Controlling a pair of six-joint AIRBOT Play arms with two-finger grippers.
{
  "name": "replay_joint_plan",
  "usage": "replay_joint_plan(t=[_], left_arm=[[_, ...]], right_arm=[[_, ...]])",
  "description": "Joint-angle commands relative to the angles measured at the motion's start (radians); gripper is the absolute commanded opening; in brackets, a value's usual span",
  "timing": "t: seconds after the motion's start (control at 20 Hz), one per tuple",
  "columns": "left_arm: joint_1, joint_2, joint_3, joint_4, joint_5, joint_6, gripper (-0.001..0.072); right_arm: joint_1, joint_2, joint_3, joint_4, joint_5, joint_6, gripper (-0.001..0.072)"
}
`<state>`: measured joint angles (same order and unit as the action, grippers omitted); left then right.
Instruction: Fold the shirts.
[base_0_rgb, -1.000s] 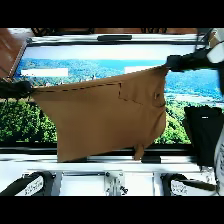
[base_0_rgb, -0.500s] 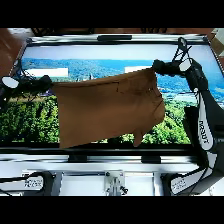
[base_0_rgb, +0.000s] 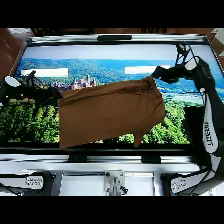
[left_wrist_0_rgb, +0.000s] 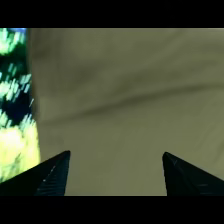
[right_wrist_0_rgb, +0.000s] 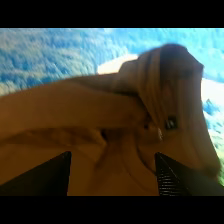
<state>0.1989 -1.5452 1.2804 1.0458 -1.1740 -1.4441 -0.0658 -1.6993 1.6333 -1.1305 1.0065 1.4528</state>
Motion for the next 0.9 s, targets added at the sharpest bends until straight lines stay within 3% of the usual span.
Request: replay_joint_plan(t=[0.0,0.05,0.15,0.25,0.4,0.85], left_arm=[[0.077,0.012,0.009,0.188,-0.472,0.020,0.0586],[0.104,0.036,-0.039,0.229,-0.521,0.019,0.0533],[0.148,0.128,-0.198,0.206,-0.483,0.019,0.0539],[0.175,0.230,-0.400,0.116,-0.396,0.040,0.0683],[0.181,0.319,-0.625,0.008,-0.281,0.100,0.0682],[0.180,0.323,-0.734,-0.090,-0.148,0.124,0.0674]], right_arm=[[-0.087,0.074,-0.010,-0.172,0.423,-0.029,0.0617],[-0.121,0.090,-0.031,-0.172,0.515,-0.029,0.0617],[-0.179,0.142,-0.124,-0.135,0.615,-0.046,0.0617],[-0.219,0.214,-0.246,-0.128,0.601,-0.056,0.0617],[-0.244,0.300,-0.378,-0.111,0.554,-0.081,0.0617],[-0.245,0.325,-0.422,-0.098,0.534,-0.095,0.0617]])
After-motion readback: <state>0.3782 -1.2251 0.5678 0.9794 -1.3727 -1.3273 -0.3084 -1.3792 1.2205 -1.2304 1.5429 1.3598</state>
